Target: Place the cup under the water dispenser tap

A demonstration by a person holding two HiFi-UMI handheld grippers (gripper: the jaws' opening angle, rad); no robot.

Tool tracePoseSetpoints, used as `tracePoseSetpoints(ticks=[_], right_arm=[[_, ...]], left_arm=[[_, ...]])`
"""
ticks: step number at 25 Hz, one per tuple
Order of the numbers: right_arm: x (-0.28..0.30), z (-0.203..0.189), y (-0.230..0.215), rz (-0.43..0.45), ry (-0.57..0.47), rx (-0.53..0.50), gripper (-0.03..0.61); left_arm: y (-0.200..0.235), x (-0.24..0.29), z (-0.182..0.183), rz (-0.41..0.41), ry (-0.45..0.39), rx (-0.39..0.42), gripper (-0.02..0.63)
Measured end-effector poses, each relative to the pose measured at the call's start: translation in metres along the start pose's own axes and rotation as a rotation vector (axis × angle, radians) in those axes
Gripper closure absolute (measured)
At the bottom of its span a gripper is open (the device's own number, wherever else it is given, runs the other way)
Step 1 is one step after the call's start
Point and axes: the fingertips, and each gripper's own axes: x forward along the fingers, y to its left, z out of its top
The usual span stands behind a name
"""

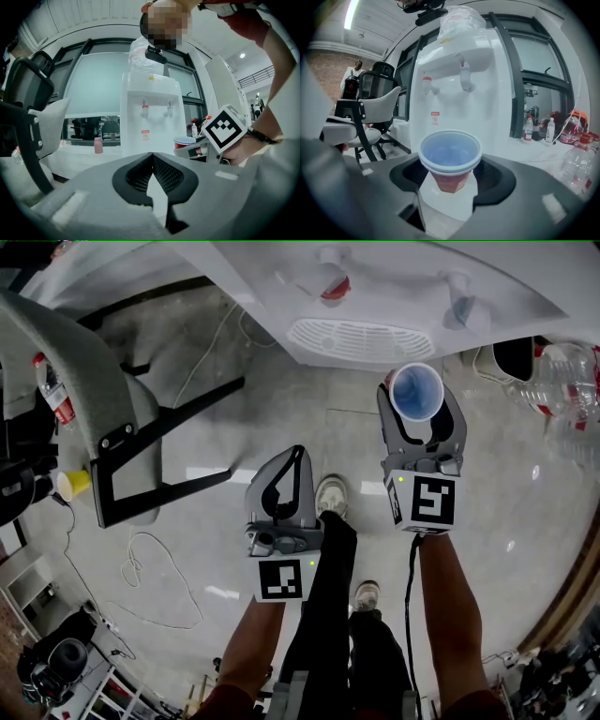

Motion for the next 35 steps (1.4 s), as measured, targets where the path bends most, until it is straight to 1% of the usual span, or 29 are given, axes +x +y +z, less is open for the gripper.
tracePoseSetpoints(ticks=[5,10,14,20,24,26,28,32,35], right_arm=[[0.025,0.004,-0.009,-0.002,0.004,-0.004,0.287],[0.045,0.001,-0.021,-0.023,0.026,0.003,0.286],[0.056,0.0,-0.028,-0.029,0.028,0.037,0.285],[0.065,0.001,-0.025,-0.02,0.021,0.033,0.284],[0.063,0.001,-0.028,-0.036,0.018,0.048,0.268],[0.062,-0.001,-0.028,-0.04,0.026,0.05,0.223],[0.06,-0.005,-0.027,-0.041,0.043,0.047,0.201],[0.043,-0.012,-0.024,-0.045,0.069,0.057,0.192],[0.019,-0.015,-0.019,-0.038,0.089,0.062,0.192]], left_arm=[[-0.002,-0.001,0.0,0.004,-0.001,-0.007,0.611],[-0.003,-0.004,-0.003,-0.003,0.014,-0.002,0.611],[-0.006,-0.006,-0.005,-0.007,0.015,-0.011,0.611],[-0.009,-0.008,-0.007,-0.02,0.031,-0.002,0.611],[-0.014,-0.009,-0.006,-0.031,0.031,-0.003,0.611],[-0.015,-0.01,-0.004,-0.031,0.025,-0.006,0.611],[-0.016,-0.011,-0.001,-0.032,0.02,-0.003,0.611],[-0.016,-0.018,0.008,-0.034,0.022,0.01,0.611],[-0.018,-0.025,0.022,-0.028,0.007,0.009,0.611]])
